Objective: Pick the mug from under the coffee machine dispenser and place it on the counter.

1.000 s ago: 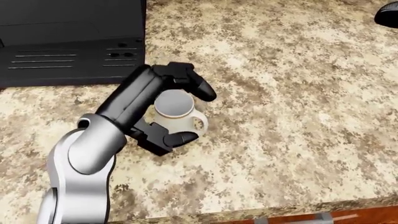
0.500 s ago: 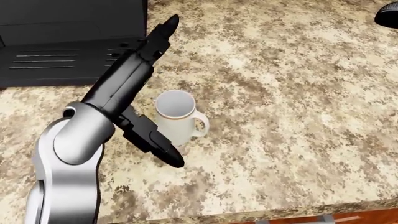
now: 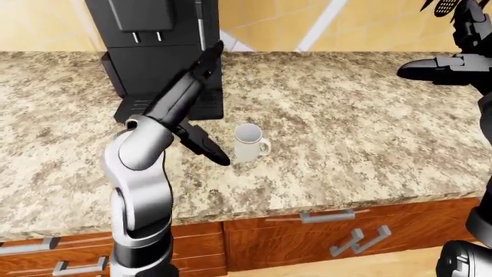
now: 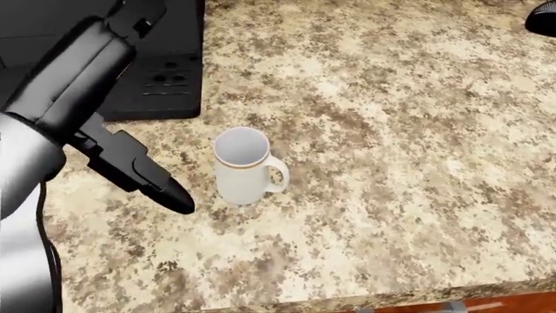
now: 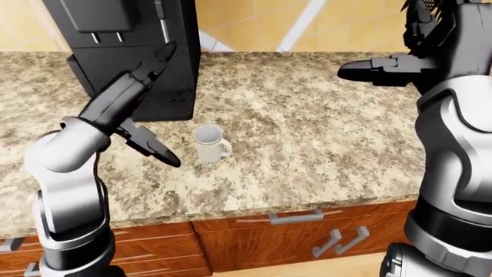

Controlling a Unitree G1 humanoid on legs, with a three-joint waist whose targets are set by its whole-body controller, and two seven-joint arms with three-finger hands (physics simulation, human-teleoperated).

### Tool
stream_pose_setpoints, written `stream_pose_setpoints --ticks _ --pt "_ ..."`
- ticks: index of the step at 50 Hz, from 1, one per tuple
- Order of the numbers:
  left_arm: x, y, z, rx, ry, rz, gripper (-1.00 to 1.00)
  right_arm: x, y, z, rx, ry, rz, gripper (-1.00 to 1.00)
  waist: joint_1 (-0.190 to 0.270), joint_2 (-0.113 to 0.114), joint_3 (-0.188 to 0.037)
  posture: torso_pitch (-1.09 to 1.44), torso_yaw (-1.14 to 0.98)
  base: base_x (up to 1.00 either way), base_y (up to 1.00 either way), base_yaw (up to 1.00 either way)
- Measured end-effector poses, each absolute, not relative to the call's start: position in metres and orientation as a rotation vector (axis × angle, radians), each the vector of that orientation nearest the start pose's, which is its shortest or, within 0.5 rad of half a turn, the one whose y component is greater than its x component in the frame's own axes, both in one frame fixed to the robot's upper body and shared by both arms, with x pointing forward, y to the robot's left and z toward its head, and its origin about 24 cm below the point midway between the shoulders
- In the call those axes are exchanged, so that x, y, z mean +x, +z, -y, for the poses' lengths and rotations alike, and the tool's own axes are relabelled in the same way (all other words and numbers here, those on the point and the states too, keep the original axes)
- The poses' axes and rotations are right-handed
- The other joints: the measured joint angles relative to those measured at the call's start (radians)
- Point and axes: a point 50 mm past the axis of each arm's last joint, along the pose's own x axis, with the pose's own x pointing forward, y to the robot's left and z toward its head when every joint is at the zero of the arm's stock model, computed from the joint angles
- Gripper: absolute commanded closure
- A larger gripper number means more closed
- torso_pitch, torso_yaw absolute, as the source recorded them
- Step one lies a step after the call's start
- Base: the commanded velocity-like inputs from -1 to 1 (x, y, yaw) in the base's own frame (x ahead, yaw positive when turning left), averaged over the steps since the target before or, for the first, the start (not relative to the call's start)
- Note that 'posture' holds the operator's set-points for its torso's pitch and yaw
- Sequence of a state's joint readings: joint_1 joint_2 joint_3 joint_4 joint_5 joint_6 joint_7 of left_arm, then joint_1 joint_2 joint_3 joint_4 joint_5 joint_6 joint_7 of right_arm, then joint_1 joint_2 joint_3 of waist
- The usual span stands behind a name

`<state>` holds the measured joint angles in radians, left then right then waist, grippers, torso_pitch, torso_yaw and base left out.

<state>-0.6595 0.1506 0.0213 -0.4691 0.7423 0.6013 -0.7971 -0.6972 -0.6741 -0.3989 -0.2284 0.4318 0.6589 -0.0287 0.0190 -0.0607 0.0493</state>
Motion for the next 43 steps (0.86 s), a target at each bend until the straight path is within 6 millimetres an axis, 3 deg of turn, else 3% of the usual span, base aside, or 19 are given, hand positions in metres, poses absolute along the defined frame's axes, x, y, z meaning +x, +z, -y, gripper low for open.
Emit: stream_pose_setpoints --ticks 13,20,43 --pt "0.274 0.296 -0.167 0.709 -0.136 0.361 -1.0 0.285 0.309 0.276 -0.109 -0.197 0.435 -1.0 -0.003 0.009 0.006 0.0 0.0 0.0 0.0 0.0" --pt "0.267 0.31 -0.175 0.679 -0.094 0.448 -1.0 0.287 0.306 0.28 -0.107 -0.209 0.429 -1.0 -0.005 0.011 0.008 0.0 0.0 0.0 0.0 0.0" --pt "0.241 0.402 -0.211 0.703 0.126 0.714 -1.0 0.286 0.309 0.28 -0.112 -0.208 0.434 -1.0 -0.01 0.024 0.018 0.0 0.0 0.0 0.0 0.0"
